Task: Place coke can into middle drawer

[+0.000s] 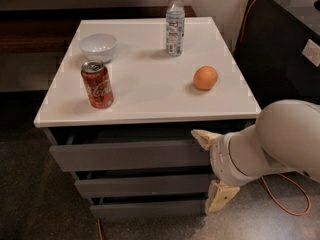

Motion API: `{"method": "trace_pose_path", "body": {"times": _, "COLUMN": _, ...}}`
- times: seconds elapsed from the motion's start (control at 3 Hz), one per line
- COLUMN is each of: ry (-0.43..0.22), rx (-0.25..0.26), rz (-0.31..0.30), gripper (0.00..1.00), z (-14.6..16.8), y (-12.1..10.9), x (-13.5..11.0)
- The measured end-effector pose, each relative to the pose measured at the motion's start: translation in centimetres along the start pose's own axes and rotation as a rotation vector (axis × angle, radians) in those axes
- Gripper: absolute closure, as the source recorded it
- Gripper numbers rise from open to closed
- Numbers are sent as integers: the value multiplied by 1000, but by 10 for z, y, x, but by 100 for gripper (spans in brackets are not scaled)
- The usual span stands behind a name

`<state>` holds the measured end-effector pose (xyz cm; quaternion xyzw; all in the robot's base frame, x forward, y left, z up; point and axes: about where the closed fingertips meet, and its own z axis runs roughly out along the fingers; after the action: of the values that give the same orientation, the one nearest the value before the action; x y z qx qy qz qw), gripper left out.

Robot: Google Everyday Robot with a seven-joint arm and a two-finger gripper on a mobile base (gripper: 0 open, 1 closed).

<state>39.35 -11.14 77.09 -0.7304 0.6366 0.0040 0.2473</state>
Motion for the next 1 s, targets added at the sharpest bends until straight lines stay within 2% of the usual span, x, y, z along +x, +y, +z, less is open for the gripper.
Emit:
{"method": "trace_pose_path", "body": {"times": 0.33, "ry": 0, "rx": 0, "rz": 0, "gripper": 0, "z": 0, "y": 0, "x": 0}}
{"method": "trace_pose_path", "body": {"times": 1.0, "ry": 7, "rx": -4, "rz": 5, "gripper": 0, "z": 71, "y": 25, "x": 16}}
